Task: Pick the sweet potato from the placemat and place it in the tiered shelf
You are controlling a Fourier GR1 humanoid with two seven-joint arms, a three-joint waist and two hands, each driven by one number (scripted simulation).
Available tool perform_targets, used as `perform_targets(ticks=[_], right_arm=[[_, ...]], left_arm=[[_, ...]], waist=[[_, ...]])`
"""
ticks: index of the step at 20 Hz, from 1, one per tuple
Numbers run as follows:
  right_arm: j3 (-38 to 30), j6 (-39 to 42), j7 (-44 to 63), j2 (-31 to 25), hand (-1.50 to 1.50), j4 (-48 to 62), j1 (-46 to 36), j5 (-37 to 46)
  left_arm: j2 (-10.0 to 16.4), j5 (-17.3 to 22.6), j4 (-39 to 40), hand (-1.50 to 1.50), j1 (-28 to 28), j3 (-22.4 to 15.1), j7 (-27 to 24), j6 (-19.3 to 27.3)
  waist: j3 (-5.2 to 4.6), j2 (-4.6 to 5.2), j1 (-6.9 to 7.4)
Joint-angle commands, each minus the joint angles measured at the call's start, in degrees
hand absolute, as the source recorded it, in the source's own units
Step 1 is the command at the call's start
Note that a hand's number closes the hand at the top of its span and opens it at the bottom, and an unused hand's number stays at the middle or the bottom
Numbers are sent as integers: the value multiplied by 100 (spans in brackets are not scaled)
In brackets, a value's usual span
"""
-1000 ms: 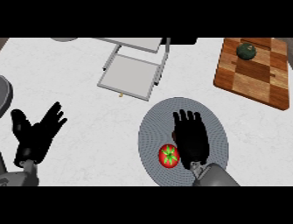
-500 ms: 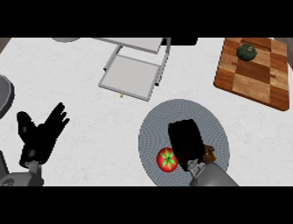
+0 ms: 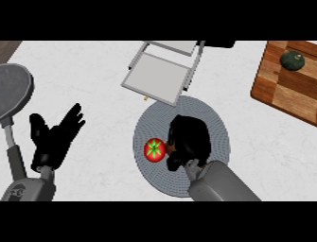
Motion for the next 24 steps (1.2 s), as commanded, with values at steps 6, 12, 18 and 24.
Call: perform_targets(ticks=[6,12,18,24], right_arm=[[352,-1500,1905,112,150,-97,-2304,-325],[157,-1554,2856,112,150,103,-3668,76],[-470,-1094,3295,111,150,739,-5184,-58],[-1105,-1175,3401,111,150,1712,-6252,-119]], left_arm=[[-73,-87,144,0,-164,-209,431,5],[28,-9,356,0,-230,10,393,-5],[23,-84,312,0,-291,4,413,72],[-76,-100,337,0,-155,4,341,141]], waist=[[-36,-100,201],[-61,-153,47],[-63,-165,-42],[-62,-110,-123]])
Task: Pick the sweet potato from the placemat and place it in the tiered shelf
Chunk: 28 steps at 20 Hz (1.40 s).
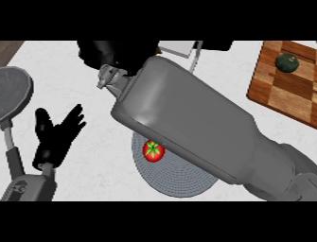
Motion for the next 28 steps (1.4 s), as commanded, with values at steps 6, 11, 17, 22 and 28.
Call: perform_targets(ticks=[6,11,17,22,28], right_arm=[[-948,-238,1104,73,150,1573,-1487,51],[-1578,-408,382,74,150,2672,-2108,145],[-2163,-345,-502,-80,150,3553,-2289,-145],[-2301,-434,-1053,-78,150,4228,-2370,-130],[-2366,-928,-1153,72,150,4741,-2493,55]], left_arm=[[128,86,-44,0,226,176,-91,-93],[30,65,-127,0,266,116,-117,-81],[9,-3,-420,0,382,95,81,75],[-69,-60,-184,0,543,118,-295,-6],[94,41,-120,0,225,309,-22,-76]], waist=[[-7,61,-154],[-5,109,-215],[7,108,-277],[3,120,-295],[3,129,-295]])
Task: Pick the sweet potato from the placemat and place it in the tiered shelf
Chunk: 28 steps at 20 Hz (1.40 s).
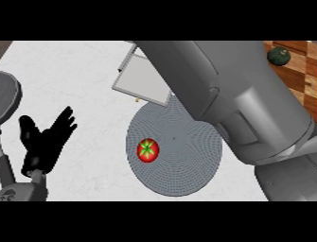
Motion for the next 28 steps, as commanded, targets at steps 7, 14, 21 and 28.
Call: perform_targets(ticks=[7,14,21,28], right_arm=[[-195,-481,-630,-305,150,610,151,139],[-390,-804,-972,-165,150,853,103,77],[-237,-412,-938,-59,150,1264,-107,308],[-878,-1929,-601,-376,-150,705,-74,-102]], left_arm=[[-93,-175,-274,0,148,-109,293,207],[-66,-81,155,0,157,-7,-80,-119],[-99,-121,266,0,46,19,-57,-94],[-255,-295,223,0,97,-97,-53,91]], waist=[[-7,-3,-13],[-14,34,49],[-22,53,66],[-13,31,8]])
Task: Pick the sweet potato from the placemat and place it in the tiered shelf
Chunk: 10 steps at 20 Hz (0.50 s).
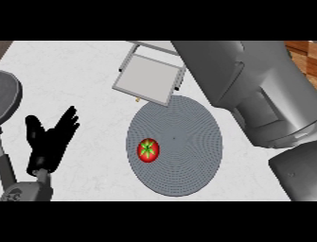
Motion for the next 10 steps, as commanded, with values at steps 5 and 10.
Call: perform_targets(ticks=[5,10], right_arm=[[-581,-1249,-353,19,-150,-570,245,-453],[-1003,-1746,-444,-1,-150,-896,98,-782]], left_arm=[[-6,57,390,0,17,140,-91,-80],[-27,-51,121,0,172,14,-9,-36]], waist=[[-16,6,-82],[-13,-21,-61]])
